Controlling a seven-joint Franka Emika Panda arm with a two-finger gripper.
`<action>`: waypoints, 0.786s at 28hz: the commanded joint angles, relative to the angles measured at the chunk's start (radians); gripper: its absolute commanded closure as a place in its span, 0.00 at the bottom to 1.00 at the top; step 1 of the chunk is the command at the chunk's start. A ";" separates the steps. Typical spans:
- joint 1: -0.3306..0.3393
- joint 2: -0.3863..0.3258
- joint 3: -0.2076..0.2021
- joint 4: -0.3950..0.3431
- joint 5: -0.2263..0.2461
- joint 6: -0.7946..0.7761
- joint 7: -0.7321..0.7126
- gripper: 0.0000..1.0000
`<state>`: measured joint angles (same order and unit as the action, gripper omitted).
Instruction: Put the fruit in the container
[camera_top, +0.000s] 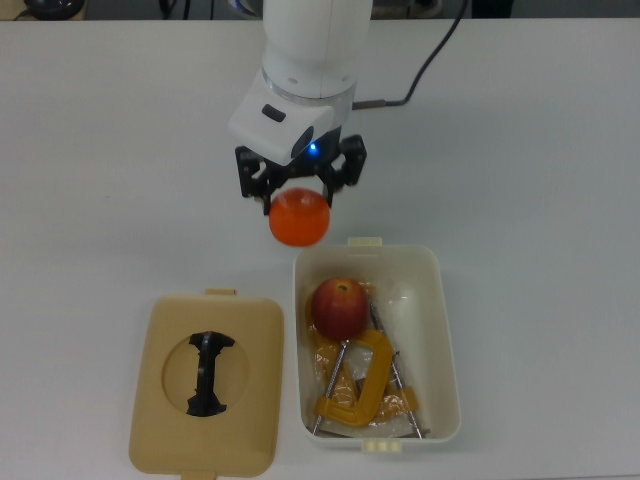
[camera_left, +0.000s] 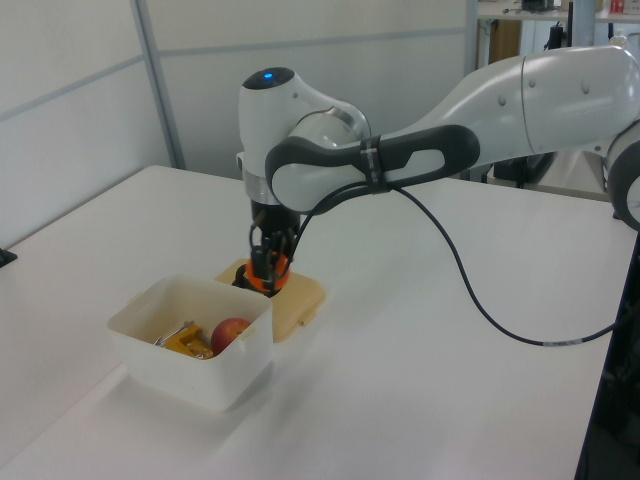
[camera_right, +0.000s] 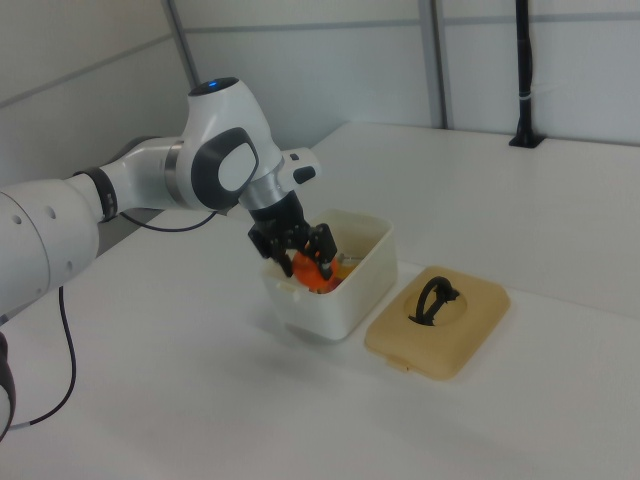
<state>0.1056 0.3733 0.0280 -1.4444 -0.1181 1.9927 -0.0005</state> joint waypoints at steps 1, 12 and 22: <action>0.008 0.039 0.004 -0.004 0.014 0.164 0.103 0.94; 0.020 0.073 0.049 0.001 -0.006 0.215 0.206 0.00; 0.026 -0.034 0.032 0.010 0.005 -0.118 0.107 0.00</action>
<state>0.1280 0.4198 0.0777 -1.4243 -0.1204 2.0535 0.1761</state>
